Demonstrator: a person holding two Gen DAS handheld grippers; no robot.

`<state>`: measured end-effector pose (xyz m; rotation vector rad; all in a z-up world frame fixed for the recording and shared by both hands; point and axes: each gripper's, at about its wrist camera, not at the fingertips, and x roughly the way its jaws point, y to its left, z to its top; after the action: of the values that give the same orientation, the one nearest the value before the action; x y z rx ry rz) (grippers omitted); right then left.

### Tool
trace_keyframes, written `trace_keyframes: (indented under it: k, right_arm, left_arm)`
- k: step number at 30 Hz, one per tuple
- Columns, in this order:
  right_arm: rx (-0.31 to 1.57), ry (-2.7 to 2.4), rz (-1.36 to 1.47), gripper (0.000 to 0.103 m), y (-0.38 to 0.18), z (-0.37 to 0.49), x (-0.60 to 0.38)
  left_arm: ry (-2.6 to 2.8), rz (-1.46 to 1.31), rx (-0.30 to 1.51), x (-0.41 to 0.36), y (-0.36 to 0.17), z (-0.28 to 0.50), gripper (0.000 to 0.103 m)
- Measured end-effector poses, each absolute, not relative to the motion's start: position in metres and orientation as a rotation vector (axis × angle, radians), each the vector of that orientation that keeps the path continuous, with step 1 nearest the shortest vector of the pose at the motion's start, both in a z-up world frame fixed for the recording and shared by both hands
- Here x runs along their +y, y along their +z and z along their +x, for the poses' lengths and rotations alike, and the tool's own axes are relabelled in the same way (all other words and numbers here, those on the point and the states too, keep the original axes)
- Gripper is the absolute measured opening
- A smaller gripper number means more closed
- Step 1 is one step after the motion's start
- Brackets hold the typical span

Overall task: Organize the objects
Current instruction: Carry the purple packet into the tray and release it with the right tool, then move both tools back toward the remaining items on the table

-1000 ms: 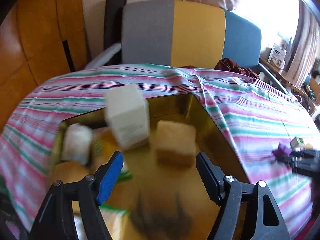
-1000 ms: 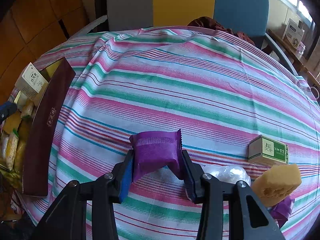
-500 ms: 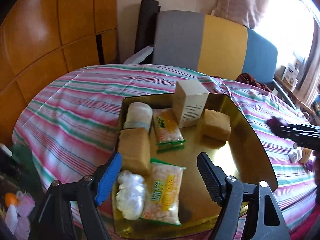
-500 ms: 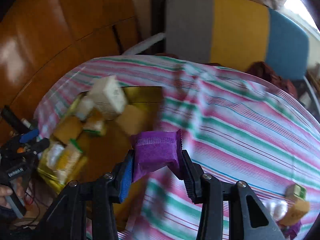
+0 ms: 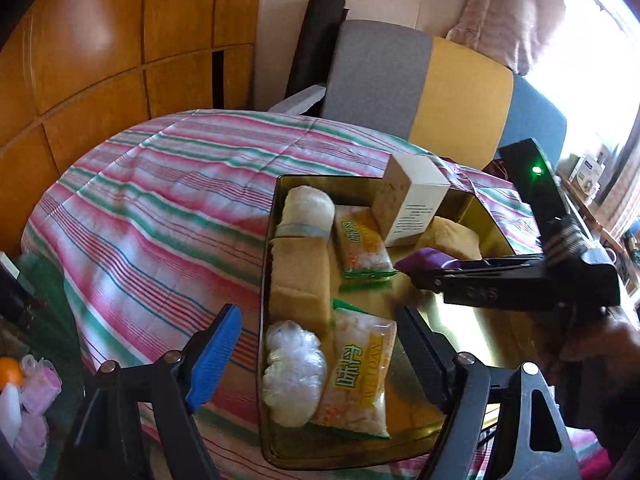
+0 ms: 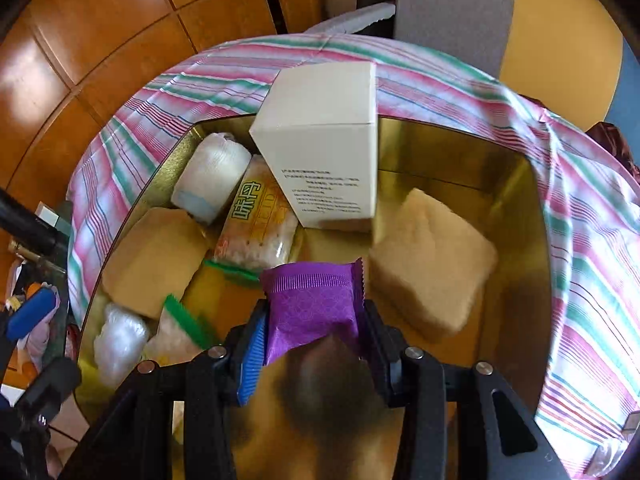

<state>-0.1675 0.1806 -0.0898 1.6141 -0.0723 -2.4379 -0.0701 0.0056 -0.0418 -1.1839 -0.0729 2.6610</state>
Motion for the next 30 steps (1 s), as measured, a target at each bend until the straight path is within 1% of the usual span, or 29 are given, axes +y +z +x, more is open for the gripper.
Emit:
trace_keyframes:
  k: [6, 9, 11, 13, 24, 30]
  right_arm:
    - [-0.178, -2.430, 1.630, 0.053, -0.096, -0.176, 0.183]
    - [-0.201, -2.444, 1.601, 0.060, -0.089, -0.169, 0.186]
    - [-0.223, -2.456, 1.566, 0.068, -0.083, -0.161, 0.189]
    - [-0.224, -2.474, 1.531, 0.070, -0.075, -0.155, 0.197]
    - [-0.212, -2.609, 1.390, 0.071, -0.033, -0.079, 0.247]
    - [-0.225, -2.716, 1.395, 0.072, -0.024, -0.041, 0.293]
  left_arm:
    - [2.665, -1.184, -0.077, 0.003, -0.043, -0.070, 0.082]
    - [2.675, -1.176, -0.074, 0.003, -0.042, -0.069, 0.084]
    - [2.677, -1.169, -0.075, 0.004, -0.039, -0.069, 0.084]
    - [2.682, -1.159, -0.066, 0.005, -0.037, -0.068, 0.084]
    - [2.701, -1.085, 0.007, 0.019, -0.022, -0.057, 0.086]
    - [2.688, -1.052, 0.053, 0.033, -0.017, -0.048, 0.087]
